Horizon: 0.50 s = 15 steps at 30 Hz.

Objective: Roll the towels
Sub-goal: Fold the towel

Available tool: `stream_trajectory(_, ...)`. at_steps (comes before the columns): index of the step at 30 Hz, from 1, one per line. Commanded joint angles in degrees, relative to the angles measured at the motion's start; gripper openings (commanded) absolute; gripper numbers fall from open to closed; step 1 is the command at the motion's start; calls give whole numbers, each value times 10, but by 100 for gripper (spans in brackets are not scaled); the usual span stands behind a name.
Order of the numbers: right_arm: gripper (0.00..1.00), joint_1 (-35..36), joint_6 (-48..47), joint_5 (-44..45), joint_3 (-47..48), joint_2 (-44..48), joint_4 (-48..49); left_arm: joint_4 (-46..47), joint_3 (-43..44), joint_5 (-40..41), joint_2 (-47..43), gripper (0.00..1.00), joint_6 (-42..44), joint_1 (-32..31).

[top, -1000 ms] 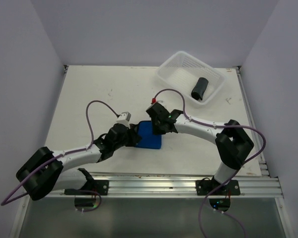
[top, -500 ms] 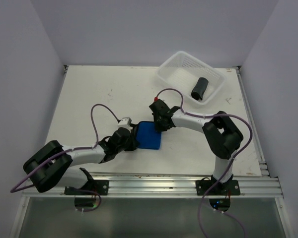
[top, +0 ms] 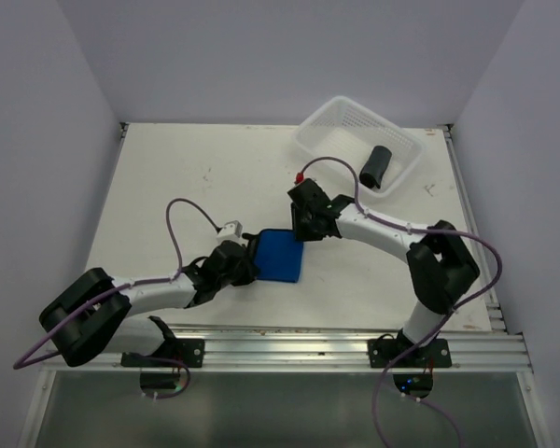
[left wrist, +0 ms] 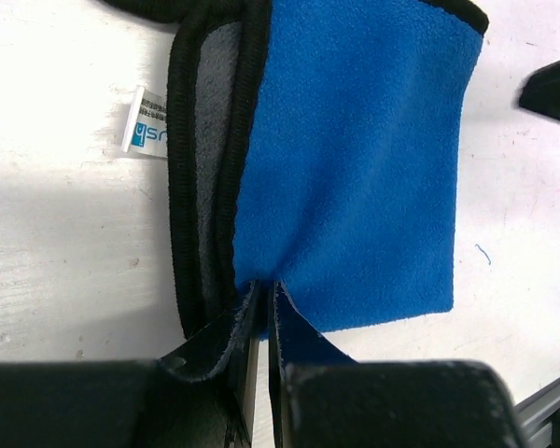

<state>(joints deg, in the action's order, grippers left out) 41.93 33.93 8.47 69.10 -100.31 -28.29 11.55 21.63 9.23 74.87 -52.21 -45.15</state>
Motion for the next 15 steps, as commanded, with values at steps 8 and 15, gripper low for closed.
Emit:
stream_trajectory(8,40,10,123,-82,-178,151,103,6,-11,23,-1,8,-44,-34)
stream_trajectory(15,49,33,216,-79,-289,191,198,4,-3,45,0,8,-55,-64)
